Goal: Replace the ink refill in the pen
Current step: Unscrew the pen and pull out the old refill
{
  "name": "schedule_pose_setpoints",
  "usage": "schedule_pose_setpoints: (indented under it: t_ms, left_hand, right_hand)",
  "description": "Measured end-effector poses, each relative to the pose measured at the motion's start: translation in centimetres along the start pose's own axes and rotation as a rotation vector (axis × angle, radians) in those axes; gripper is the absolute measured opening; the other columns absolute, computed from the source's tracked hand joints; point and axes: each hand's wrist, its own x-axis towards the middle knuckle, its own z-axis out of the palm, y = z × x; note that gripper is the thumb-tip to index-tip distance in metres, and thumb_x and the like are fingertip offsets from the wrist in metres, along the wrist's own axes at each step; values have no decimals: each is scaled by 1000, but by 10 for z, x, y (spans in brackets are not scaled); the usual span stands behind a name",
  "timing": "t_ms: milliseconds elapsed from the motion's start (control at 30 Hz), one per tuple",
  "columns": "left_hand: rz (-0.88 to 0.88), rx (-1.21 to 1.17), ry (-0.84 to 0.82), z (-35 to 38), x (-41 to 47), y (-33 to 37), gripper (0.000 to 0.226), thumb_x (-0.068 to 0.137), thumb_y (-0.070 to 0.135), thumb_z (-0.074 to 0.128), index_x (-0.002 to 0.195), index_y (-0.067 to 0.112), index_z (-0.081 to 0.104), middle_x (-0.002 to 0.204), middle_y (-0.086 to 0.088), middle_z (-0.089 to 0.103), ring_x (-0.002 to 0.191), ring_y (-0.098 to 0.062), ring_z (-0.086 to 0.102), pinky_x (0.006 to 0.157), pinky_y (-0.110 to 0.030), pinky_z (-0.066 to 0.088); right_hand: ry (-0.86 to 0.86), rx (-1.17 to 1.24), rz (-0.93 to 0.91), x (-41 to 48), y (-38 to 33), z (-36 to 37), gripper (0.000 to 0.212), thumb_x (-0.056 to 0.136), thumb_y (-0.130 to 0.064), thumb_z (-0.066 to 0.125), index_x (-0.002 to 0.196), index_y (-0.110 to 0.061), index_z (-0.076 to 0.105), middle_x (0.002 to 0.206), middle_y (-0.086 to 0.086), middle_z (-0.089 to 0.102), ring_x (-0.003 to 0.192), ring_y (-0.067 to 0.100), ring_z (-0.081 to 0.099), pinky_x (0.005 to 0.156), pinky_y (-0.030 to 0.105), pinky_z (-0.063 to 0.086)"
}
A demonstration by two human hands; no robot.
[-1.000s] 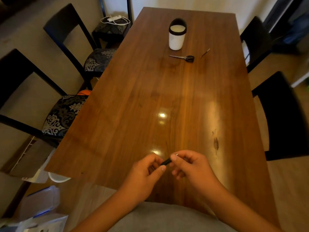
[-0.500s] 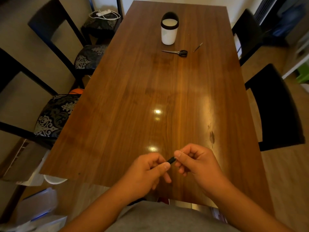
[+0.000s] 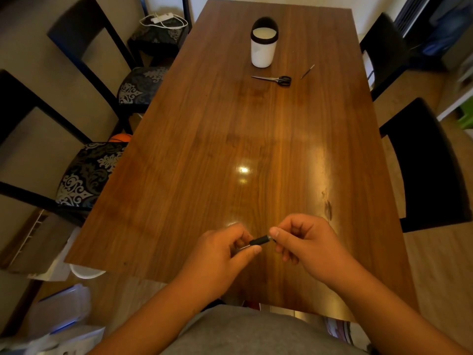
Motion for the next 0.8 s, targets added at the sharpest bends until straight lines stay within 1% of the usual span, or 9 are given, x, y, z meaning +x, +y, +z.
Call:
schedule_pose_setpoints:
  t_ms: [100, 200, 300, 333, 400, 500, 600, 667, 800]
  left_hand:
    - [-28, -93, -67, -3, -1, -2, 13, 84, 45, 60, 80, 34, 66, 71, 9, 68, 55, -2, 55, 50, -16, 41]
    - [-49, -166, -154, -3, -4, -4, 17, 87, 46, 55, 78, 37, 66, 73, 10, 72, 55, 2, 52, 52, -13, 40]
    - [-60, -168, -113, -3, -8, -7, 9, 86, 42, 62, 80, 37, 66, 73, 7, 70, 57, 2, 54, 52, -14, 43]
    - [-63, -160, -91, -3, -9, -8, 6, 84, 42, 64, 81, 37, 66, 72, 7, 68, 56, 1, 53, 52, -16, 43]
    - [-55, -132, -69, -3, -12, -10, 5, 82, 42, 67, 82, 37, 66, 69, 11, 64, 55, 0, 53, 51, -16, 43]
    - [-41, -111, -71, -3, -15, -11, 5, 82, 42, 67, 83, 37, 66, 70, 15, 63, 57, 0, 53, 52, -15, 44]
    - [-53, -127, -73, -3, -17, -13, 4, 83, 42, 66, 81, 38, 66, 69, 15, 63, 57, 0, 54, 52, -16, 44]
    - [-62, -155, -83, -3, -18, -13, 7, 86, 40, 64, 80, 38, 66, 69, 14, 65, 58, 1, 54, 53, -17, 44]
    - [-75, -196, -105, -3, -20, -12, 13, 90, 37, 60, 78, 36, 66, 70, 13, 68, 55, 4, 52, 51, -12, 41]
  right_hand:
    - [-25, -50, -65, -2, 0, -2, 18, 86, -18, 68, 74, -31, 70, 68, 4, 70, 53, 11, 64, 49, 16, 46]
    - [-54, -87, -103, -5, 1, -1, 5, 84, -32, 68, 82, -28, 70, 73, 11, 69, 57, 14, 66, 53, 23, 50]
    - [-46, -123, -106, -7, 4, 0, 28, 76, -57, 65, 89, -32, 69, 74, 6, 69, 62, 18, 68, 60, 39, 56]
    - [-42, -124, -103, -8, 5, 0, 31, 75, -61, 64, 88, -33, 69, 74, 5, 70, 62, 18, 68, 60, 39, 57]
    - [-51, -136, -93, -8, 7, 0, 36, 75, -64, 62, 82, -30, 69, 73, 5, 70, 60, 15, 67, 57, 32, 55]
    - [-76, -174, -83, -9, 8, 2, 39, 77, -63, 59, 74, -25, 67, 68, 4, 70, 53, 10, 64, 52, 22, 51]
    - [-81, -187, -78, -9, 9, 4, 35, 79, -59, 59, 73, -25, 66, 66, 3, 70, 52, 9, 64, 52, 22, 50]
    - [-79, -180, -90, -9, 11, 6, 25, 84, -50, 62, 74, -28, 66, 67, 2, 69, 54, 9, 63, 53, 24, 50]
    - [-104, -167, -106, -10, 14, 6, 6, 84, -38, 65, 86, -33, 68, 74, 1, 67, 63, 13, 64, 60, 38, 55]
